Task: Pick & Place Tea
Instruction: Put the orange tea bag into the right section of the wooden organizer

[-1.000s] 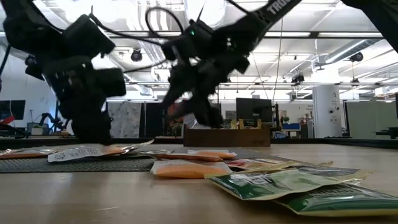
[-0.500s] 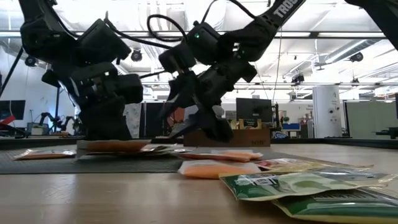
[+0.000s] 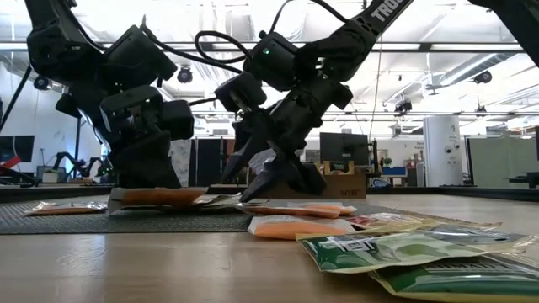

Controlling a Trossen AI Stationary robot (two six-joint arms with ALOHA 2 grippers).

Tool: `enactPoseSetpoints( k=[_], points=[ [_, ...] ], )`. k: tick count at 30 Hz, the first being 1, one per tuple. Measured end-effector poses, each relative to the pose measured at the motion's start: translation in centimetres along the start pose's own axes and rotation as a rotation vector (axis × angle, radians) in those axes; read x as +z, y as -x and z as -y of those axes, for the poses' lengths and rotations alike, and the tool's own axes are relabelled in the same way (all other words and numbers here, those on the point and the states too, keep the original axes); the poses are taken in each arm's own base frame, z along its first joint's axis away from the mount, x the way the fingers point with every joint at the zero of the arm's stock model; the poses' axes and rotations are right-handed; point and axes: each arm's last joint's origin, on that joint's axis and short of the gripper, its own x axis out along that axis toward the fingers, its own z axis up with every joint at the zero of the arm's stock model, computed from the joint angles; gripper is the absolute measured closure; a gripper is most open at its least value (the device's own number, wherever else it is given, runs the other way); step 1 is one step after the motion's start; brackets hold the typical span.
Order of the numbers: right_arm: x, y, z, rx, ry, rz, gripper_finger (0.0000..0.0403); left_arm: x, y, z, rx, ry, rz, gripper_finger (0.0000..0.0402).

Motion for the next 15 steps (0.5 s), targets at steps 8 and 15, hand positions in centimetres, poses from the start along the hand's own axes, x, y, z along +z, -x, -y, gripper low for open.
enactPoseSetpoints(
  k=[8,15],
  points=[
    [-0.01,-0.27,0.05,0.001,0.003,0.0,0.0246,0.21,0.01,0.06,0.005,-0.005,0.038,0.0333],
    [0.41,-0.4,-0.62,0.067,0.039,0.018,0.0278,0.39,0.02,-0.01,0.04,-0.006,0.076,0.0333]
  ],
)
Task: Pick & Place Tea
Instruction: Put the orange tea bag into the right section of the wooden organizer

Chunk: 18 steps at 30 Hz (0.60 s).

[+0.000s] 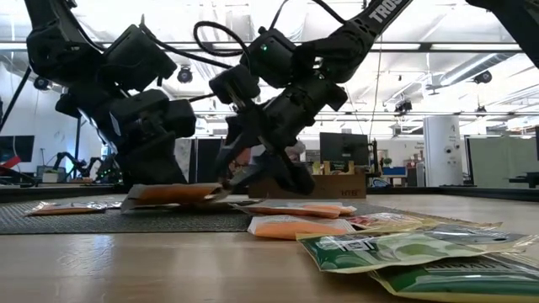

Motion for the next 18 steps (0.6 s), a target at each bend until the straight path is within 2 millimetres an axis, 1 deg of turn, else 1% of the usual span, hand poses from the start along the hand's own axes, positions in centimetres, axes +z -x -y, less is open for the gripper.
enactPoseSetpoints(
  k=[7,10,13,18],
  points=[
    [0.0,0.0,0.05,-0.009,0.008,0.005,0.033,0.11,0.0,0.05,-0.005,0.003,0.011,0.0333],
    [-0.02,0.0,0.13,-0.017,0.01,0.01,0.034,0.15,0.0,0.08,-0.007,0.013,0.013,0.0333],
    [-0.16,0.0,0.49,-0.062,-0.001,0.013,0.0338,0.17,0.0,0.09,-0.009,0.023,0.014,0.0333],
    [-0.29,0.02,0.79,-0.094,-0.008,0.008,0.031,0.17,0.0,0.11,-0.014,0.03,0.011,0.0333]
  ],
)
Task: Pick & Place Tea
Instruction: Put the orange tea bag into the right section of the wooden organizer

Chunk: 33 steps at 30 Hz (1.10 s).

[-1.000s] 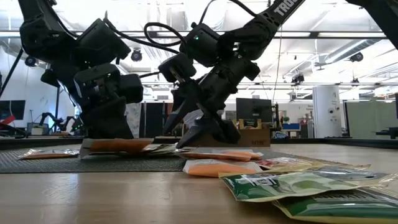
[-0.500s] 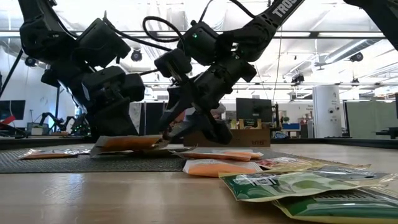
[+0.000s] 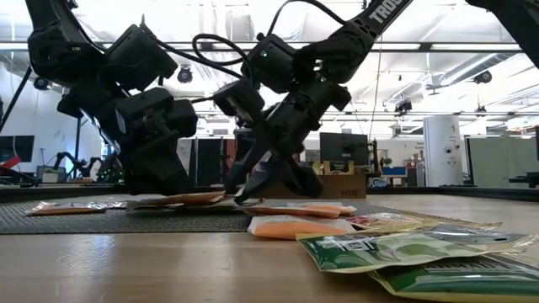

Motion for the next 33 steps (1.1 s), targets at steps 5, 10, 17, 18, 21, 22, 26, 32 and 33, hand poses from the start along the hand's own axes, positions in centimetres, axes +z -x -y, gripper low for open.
enactPoseSetpoints(
  k=[5,10,17,18,21,22,26,32,33],
  points=[
    [0.0,0.0,0.0,-0.003,0.014,0.006,0.0283,0.0,0.0,0.0,0.0,0.0,0.0,0.0333],
    [0.0,0.0,0.0,-0.002,0.04,0.006,0.0293,0.0,0.0,0.0,-0.001,0.0,0.0,0.0333],
    [0.0,0.0,-0.1,0.001,0.054,0.007,0.0363,0.1,0.0,0.1,-0.007,0.006,0.008,0.0333],
    [0.1,0.0,-0.2,0.003,0.054,0.008,0.0373,0.1,0.0,0.1,-0.011,0.01,0.012,0.0333],
    [0.2,0.1,-0.3,0.005,0.058,0.016,0.0391,0.2,0.0,0.2,-0.02,0.019,0.023,0.0333],
    [0.3,0.1,-0.4,0.005,0.06,0.02,0.0393,0.3,0.1,0.2,-0.022,0.024,0.025,0.0333],
    [1.5,0.8,-0.9,0.022,0.091,0.048,0.0394,0.4,0.2,0.3,-0.029,0.042,0.031,0.0333],
    [4.2,2.7,-2.2,0.032,0.18,0.102,0.0394,0.6,0.3,0.5,-0.04,0.04,0.042,0.0333],
    [4.6,3.2,-2.4,0.015,0.209,0.094,0.0394,0.6,0.3,0.5,-0.041,0.04,0.044,0.0333]
  ],
)
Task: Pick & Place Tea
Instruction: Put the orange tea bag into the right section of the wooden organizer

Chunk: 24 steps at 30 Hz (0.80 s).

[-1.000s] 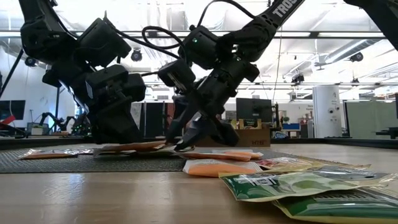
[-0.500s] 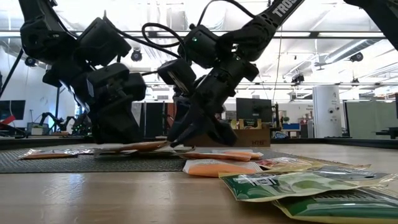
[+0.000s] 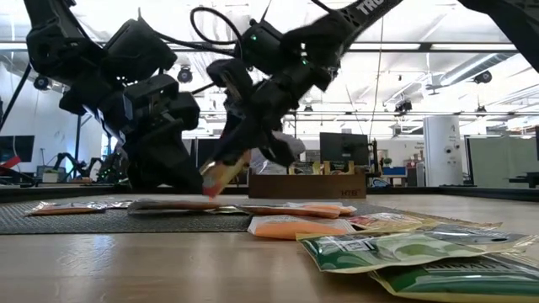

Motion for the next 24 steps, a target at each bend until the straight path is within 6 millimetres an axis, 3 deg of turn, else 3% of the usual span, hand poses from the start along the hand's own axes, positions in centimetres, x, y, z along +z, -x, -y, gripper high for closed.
enactPoseSetpoints(
  k=[7,15,19,24],
  points=[
    [1.9,3.2,-1.0,-0.184,0.268,-0.125,0.0394,0.2,0.0,0.1,-0.008,-0.004,0.012,0.0333],
    [4.8,9.3,-1.3,-0.518,0.576,-0.256,0.0394,0.4,0.0,0.3,0.001,-0.018,0.028,0.0333],
    [7.2,12.7,0.0,-0.558,0.606,-0.237,0.0394,0.4,0.0,0.3,0.002,-0.018,0.03,0.0333],
    [10.1,17.2,3.2,-0.595,0.583,-0.195,0.0394,0.4,0.0,0.2,0.003,-0.006,0.028,0.0333]
  ],
)
